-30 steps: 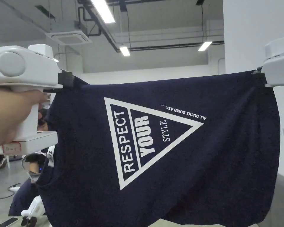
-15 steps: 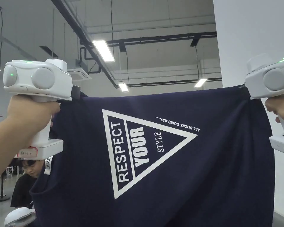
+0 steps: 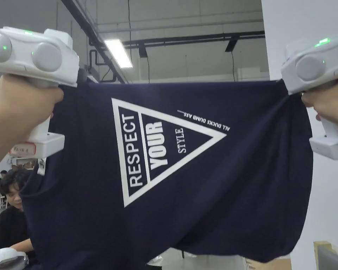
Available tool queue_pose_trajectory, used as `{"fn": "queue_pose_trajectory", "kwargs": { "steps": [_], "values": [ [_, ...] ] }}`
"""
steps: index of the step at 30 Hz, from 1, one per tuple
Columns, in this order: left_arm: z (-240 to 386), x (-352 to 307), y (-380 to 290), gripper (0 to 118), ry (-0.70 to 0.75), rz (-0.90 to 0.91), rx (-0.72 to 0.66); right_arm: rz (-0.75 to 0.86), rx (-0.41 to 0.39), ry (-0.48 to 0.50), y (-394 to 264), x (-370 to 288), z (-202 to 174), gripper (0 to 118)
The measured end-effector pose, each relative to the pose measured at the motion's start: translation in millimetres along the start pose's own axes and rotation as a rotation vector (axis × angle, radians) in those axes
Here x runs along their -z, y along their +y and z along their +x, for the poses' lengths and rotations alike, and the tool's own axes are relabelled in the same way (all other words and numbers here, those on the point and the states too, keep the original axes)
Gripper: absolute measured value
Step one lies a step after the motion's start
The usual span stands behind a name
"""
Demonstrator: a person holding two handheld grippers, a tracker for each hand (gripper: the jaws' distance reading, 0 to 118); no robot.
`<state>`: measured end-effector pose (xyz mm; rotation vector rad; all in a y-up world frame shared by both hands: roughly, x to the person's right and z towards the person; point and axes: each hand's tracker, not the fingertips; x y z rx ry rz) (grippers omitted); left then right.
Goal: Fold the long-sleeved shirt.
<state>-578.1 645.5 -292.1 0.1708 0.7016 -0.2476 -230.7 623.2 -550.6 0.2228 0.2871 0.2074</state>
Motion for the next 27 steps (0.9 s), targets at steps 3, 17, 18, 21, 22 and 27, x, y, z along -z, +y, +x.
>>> {"fn": "queue_pose_trajectory", "kwargs": {
  "steps": [3,17,18,21,22,27],
  "values": [
    [13,25,-8,11,0.049,0.036,0.039,0.036,-0.033,-0.043,6,23,-13,6],
    [49,93,-42,11,0.094,0.139,0.077,0.097,-0.026,-0.121,-22,73,-22,6],
    [48,99,-45,11,0.090,0.130,0.076,0.091,-0.029,-0.124,-26,75,-24,6],
    [50,107,-65,11,0.080,0.116,0.082,0.079,-0.038,-0.123,-48,78,-30,6],
    [50,108,-74,11,0.077,0.110,0.086,0.067,-0.047,-0.116,-57,79,-35,6],
    [54,108,-144,11,0.047,-0.040,0.151,-0.013,-0.080,-0.050,-116,86,-59,6]
  ]
}}
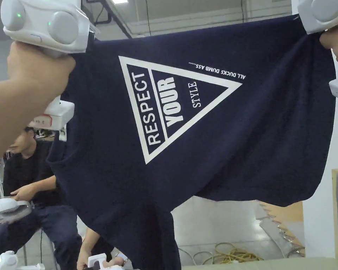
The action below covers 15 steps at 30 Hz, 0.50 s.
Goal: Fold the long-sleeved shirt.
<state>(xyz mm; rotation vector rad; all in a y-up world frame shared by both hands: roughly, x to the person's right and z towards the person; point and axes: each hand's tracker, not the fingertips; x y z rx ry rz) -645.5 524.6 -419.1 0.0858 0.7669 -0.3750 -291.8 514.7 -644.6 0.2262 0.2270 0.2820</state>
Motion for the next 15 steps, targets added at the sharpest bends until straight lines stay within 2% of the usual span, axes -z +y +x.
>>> {"fn": "queue_pose_trajectory", "kwargs": {
  "steps": [5,10,15],
  "values": [
    [3,-27,-66,11,-0.060,-0.140,0.056,-0.088,-0.065,0.087,-65,-26,-21,6],
    [-2,-86,-111,11,-0.110,-0.252,0.121,-0.168,-0.116,0.167,-115,-78,-30,6],
    [-5,-177,-143,11,-0.157,-0.349,0.107,-0.262,-0.098,0.238,-165,-140,-26,6]
  ]
}}
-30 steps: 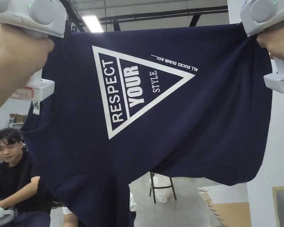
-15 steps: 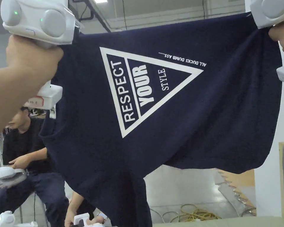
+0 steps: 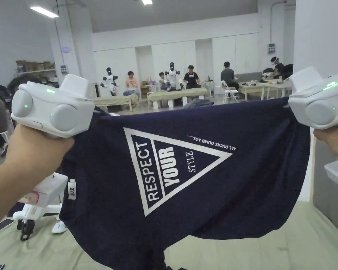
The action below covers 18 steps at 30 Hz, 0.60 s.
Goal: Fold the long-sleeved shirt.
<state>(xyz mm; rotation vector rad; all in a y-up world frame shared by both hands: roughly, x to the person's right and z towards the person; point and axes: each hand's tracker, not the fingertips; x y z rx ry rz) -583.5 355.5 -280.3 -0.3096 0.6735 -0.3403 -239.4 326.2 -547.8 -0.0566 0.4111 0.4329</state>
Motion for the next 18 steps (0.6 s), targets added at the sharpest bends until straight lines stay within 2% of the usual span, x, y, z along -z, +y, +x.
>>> {"fn": "queue_pose_trajectory", "kwargs": {
  "steps": [8,15,18],
  "values": [
    [38,-92,-134,11,-0.128,-0.198,0.028,-0.138,0.038,0.121,-130,-86,-21,6],
    [82,-169,-269,11,-0.244,-0.383,-0.014,-0.287,0.012,0.210,-254,-155,-40,6],
    [94,-199,-319,11,-0.304,-0.445,-0.022,-0.330,0.007,0.245,-287,-199,-40,6]
  ]
}}
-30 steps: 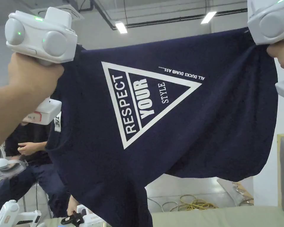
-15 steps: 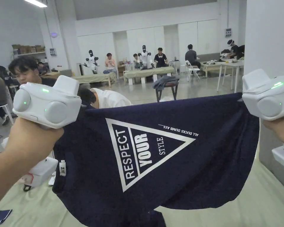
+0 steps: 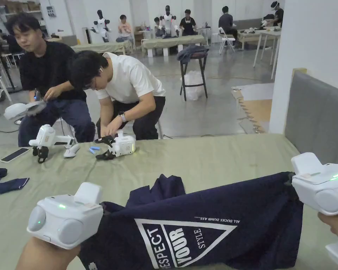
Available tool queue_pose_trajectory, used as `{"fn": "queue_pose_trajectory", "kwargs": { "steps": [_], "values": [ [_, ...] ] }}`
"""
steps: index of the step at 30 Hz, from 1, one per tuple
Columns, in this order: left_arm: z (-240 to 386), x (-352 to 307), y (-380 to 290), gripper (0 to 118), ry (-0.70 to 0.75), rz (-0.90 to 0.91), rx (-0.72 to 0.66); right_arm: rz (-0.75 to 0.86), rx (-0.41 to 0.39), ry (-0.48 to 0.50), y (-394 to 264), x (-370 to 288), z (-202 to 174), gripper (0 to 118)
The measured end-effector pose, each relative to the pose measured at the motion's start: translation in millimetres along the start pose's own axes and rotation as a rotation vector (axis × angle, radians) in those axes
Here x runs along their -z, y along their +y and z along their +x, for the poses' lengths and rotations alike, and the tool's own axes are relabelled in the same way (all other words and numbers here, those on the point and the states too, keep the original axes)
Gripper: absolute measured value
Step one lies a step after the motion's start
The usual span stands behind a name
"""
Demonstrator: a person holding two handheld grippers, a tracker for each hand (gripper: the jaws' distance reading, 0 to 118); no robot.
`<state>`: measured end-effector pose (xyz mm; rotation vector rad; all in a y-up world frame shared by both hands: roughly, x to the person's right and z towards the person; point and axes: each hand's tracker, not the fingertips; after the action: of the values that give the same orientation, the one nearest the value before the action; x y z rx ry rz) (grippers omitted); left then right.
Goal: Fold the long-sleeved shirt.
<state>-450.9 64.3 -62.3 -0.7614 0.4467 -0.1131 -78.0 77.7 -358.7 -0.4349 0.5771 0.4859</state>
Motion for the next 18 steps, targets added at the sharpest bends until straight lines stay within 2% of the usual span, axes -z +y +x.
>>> {"fn": "queue_pose_trajectory", "kwargs": {
  "steps": [2,8,11,14,18],
  "values": [
    [14,-12,-36,11,-0.053,-0.045,0.022,-0.040,-0.009,0.031,-30,-16,-5,6],
    [44,-24,-129,11,-0.179,-0.250,0.103,-0.256,-0.115,0.178,-115,-48,-21,6],
    [58,-38,-163,11,-0.234,-0.292,0.089,-0.370,-0.132,0.248,-149,-69,-28,6],
    [73,-51,-185,11,-0.250,-0.342,0.187,-0.463,-0.144,0.301,-177,-83,-33,6],
    [83,-46,-208,11,-0.282,-0.404,0.232,-0.513,-0.139,0.314,-200,-88,-45,6]
  ]
}}
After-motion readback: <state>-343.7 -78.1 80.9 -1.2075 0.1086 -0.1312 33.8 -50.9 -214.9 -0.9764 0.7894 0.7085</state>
